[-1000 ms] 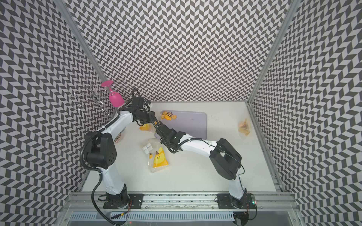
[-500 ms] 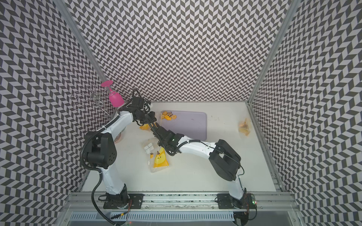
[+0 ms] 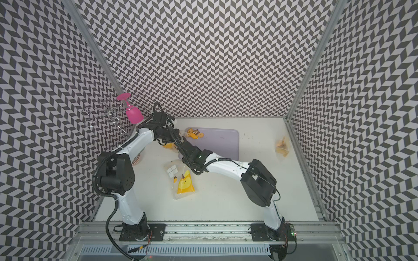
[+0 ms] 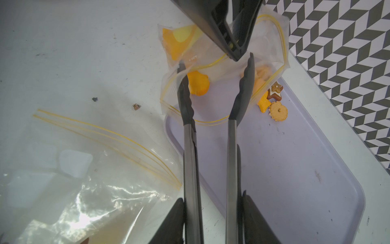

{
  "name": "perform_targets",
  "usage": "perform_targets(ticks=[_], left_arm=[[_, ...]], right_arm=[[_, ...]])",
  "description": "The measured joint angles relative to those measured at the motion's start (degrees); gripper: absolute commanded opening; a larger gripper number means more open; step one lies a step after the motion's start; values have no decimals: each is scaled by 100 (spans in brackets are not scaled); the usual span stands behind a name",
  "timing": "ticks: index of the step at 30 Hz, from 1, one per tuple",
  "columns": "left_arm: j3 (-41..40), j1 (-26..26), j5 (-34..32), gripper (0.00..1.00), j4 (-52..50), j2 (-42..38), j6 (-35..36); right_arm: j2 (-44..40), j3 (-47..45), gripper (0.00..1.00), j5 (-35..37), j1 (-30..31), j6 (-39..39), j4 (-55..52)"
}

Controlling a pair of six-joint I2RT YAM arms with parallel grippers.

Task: Put the cookies into a resealable bag to prevent moisture
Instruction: Place the cookie in the ziploc bag, then pick up the cookie from the tray.

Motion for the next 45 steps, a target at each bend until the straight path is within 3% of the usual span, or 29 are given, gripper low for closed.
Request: perform_targets(ticks=[3,11,18,21,26,34,45], left_arm=[[0,0,-4,0,0,0,0],[0,2,-50,0,-9,0,-2],[0,74,-249,0,-11,-2,-55],[-11,160,-328,0,15,-28,-122],[-107,341,-400,0,101,-201,-210],[-177,452,-439,0,212,-407,-302],[-188,463,-433,0,249,-407,-313]], right_arm=[[-205,-238,27,-22,0,70,68],[-1707,-1596,27,-74,-2,389,374],[-3112,-3045,28,-299,-282,1012,1338],[-2889,-3040,29,-533,-721,1294,1493],[-1816,-2347,30,-981,-1217,1493,1147],[-455,-1016,33,-1572,-1362,1471,640],[127,-531,34,-1803,-1482,1510,254]])
